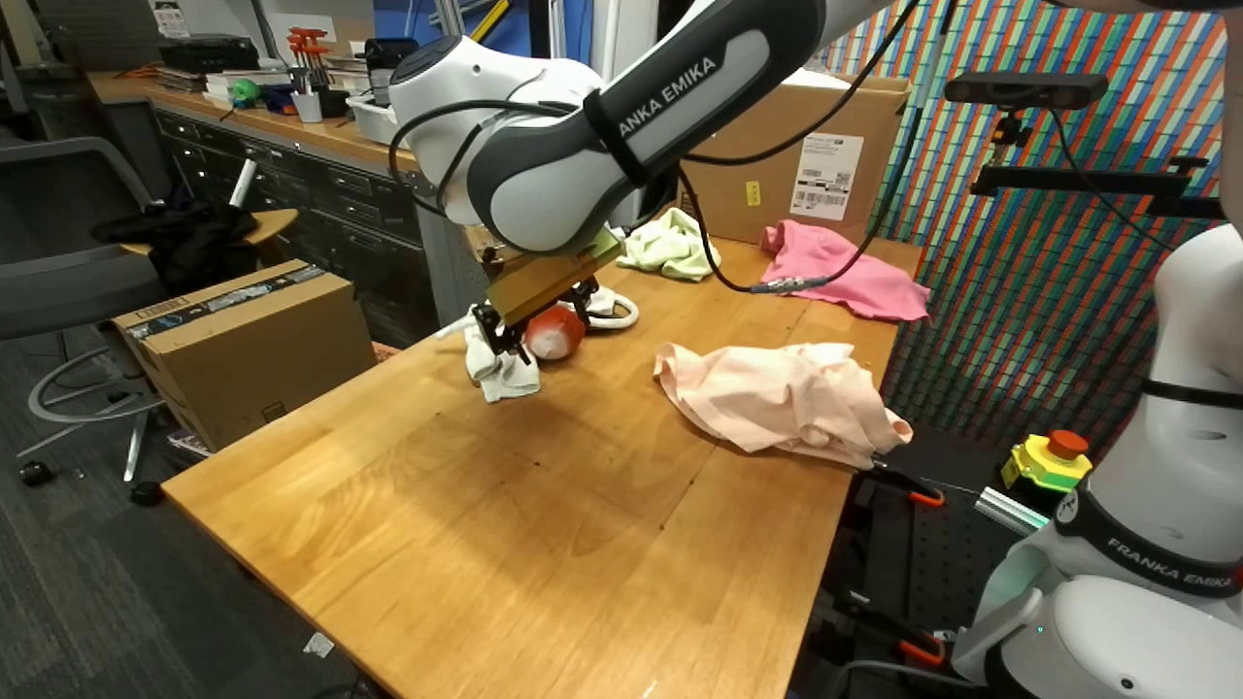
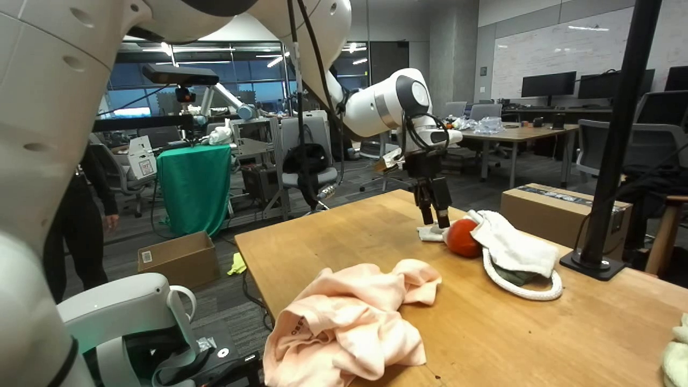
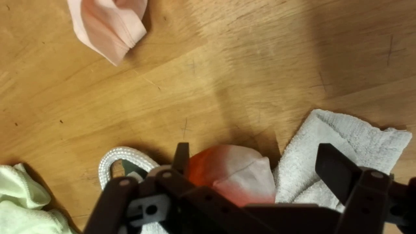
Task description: Spread out the clothes and the objects on the table
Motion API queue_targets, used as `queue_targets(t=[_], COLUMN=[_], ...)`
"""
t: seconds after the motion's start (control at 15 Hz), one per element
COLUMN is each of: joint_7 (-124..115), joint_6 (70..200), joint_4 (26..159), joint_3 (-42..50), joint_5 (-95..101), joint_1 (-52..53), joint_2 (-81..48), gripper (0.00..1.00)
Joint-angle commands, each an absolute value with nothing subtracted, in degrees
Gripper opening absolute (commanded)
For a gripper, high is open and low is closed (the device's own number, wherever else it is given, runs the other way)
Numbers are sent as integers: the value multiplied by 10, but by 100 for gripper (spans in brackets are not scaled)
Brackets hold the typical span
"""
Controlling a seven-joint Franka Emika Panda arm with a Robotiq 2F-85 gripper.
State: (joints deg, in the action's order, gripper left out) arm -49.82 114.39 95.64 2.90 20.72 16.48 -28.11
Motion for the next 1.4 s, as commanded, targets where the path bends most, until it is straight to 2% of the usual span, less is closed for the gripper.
queue_targets(t=[0.0, 0.87, 0.93, 1.0, 1.13, 1.33], joint_7=[-531, -550, -549, -549, -548, -541], joint_6=[1162, 1241, 1244, 1248, 1258, 1263], joint_4=[946, 964, 967, 971, 978, 982], joint_3=[31, 61, 63, 66, 70, 72], joint_5=[211, 233, 234, 235, 235, 232], joint_1=[158, 139, 137, 134, 130, 123], joint_2=[-291, -302, -301, -299, -296, -293], gripper=[100, 100, 95, 74, 69, 45])
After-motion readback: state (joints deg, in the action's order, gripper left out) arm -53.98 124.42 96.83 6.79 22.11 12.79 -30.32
